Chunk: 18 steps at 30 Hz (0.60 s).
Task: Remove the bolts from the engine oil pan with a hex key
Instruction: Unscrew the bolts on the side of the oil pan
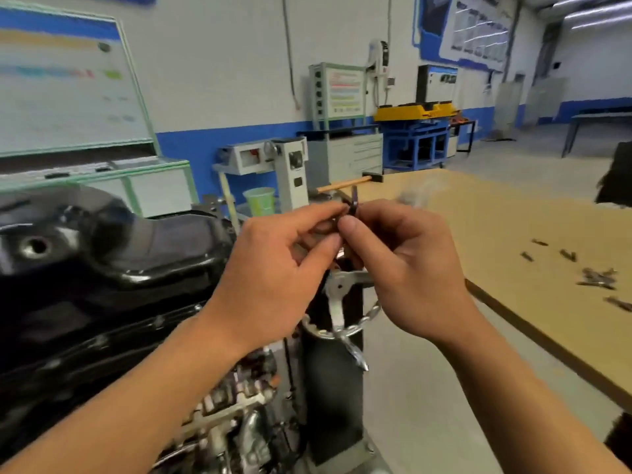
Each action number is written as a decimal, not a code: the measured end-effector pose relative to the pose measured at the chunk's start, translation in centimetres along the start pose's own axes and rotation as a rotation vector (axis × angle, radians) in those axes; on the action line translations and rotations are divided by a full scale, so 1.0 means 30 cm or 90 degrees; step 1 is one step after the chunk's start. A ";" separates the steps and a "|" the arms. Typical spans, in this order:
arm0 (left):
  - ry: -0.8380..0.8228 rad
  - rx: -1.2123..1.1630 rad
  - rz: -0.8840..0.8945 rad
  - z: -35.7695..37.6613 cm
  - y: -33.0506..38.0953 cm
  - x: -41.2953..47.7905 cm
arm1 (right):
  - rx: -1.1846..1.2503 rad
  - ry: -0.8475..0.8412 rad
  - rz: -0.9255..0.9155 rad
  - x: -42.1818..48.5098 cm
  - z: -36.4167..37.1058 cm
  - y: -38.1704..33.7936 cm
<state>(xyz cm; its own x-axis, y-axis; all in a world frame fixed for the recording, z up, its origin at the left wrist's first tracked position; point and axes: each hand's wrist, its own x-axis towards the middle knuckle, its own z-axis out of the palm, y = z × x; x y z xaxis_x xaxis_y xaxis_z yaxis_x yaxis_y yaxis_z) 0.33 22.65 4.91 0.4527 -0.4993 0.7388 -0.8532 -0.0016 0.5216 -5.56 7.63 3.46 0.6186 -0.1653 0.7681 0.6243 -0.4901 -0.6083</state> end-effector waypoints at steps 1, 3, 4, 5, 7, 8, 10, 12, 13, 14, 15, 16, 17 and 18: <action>0.009 0.017 -0.023 -0.073 -0.015 -0.036 | 0.025 -0.027 -0.020 0.011 0.079 -0.002; 0.017 0.057 -0.077 -0.202 -0.055 -0.090 | 0.038 -0.077 -0.065 0.033 0.217 -0.002; 0.016 0.072 -0.100 -0.254 -0.074 -0.109 | 0.036 -0.096 -0.083 0.043 0.276 0.002; 0.012 0.082 -0.120 -0.298 -0.096 -0.125 | 0.040 -0.108 -0.093 0.050 0.327 0.010; -0.013 0.097 -0.156 -0.356 -0.140 -0.151 | 0.063 -0.119 -0.090 0.049 0.404 0.038; -0.031 0.105 -0.172 -0.373 -0.161 -0.160 | 0.072 -0.124 -0.081 0.045 0.430 0.055; -0.048 0.123 -0.187 -0.391 -0.201 -0.170 | 0.079 -0.142 -0.063 0.047 0.466 0.083; -0.028 0.131 -0.188 -0.404 -0.239 -0.175 | 0.073 -0.162 -0.064 0.068 0.490 0.095; -0.010 0.125 -0.188 -0.409 -0.256 -0.179 | 0.069 -0.168 -0.071 0.081 0.499 0.096; 0.005 0.115 -0.187 -0.412 -0.271 -0.184 | 0.068 -0.171 -0.077 0.093 0.507 0.097; 0.017 0.107 -0.188 -0.412 -0.284 -0.190 | 0.068 -0.178 -0.079 0.102 0.514 0.099; 0.024 0.106 -0.190 -0.407 -0.296 -0.196 | 0.065 -0.189 -0.076 0.107 0.518 0.104; 0.029 0.112 -0.189 -0.402 -0.306 -0.201 | 0.059 -0.202 -0.073 0.110 0.518 0.108; 0.037 0.115 -0.182 -0.395 -0.311 -0.204 | 0.054 -0.213 -0.072 0.110 0.515 0.113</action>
<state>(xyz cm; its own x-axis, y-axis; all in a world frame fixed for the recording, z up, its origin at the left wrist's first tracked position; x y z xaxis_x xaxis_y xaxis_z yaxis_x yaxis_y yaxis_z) 8.60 36.00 0.58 0.6895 -0.4060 0.5997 -0.7196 -0.2909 0.6305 5.96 18.66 0.85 0.6561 0.1818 0.7324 0.7266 -0.4146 -0.5479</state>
